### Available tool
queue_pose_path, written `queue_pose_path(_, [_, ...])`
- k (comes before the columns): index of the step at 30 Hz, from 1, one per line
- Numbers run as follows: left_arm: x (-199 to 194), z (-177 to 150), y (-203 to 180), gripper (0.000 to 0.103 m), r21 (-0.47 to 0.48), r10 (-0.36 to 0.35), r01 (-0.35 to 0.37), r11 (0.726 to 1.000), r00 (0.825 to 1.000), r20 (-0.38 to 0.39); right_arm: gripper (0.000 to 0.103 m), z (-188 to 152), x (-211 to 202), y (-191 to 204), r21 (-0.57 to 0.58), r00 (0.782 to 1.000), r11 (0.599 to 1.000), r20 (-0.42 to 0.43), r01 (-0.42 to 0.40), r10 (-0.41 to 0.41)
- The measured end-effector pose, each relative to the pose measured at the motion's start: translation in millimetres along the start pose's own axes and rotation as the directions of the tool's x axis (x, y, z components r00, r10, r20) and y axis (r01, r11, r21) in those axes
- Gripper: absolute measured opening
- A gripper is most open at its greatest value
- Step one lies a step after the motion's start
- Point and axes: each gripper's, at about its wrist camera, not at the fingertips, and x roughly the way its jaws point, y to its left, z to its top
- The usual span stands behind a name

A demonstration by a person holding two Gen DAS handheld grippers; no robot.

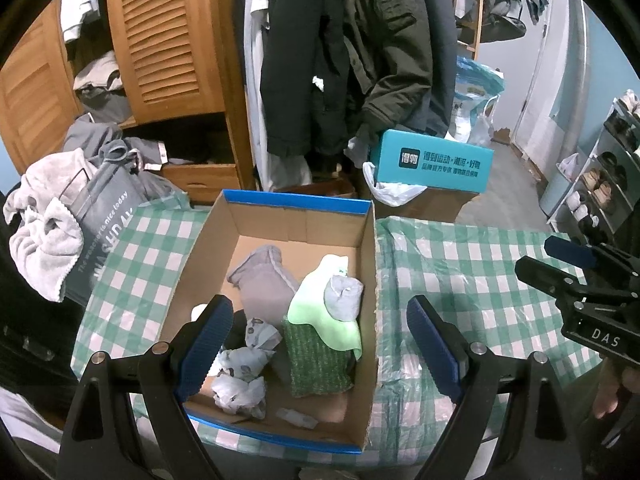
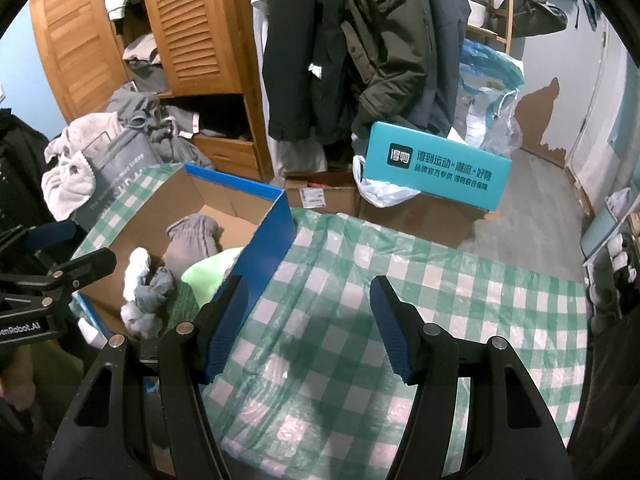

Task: Organize soft objects

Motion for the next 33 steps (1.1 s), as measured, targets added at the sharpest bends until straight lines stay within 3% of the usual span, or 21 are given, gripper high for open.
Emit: queue_pose_path(33, [6.0, -5.1, -1.0, 0.090, 0.008, 0.000, 0.001, 1.000, 1.000, -0.022, 0.062, -4.2, 5.5, -3.5, -0.007, 1.000, 1.000, -0.022, 0.006, -0.006])
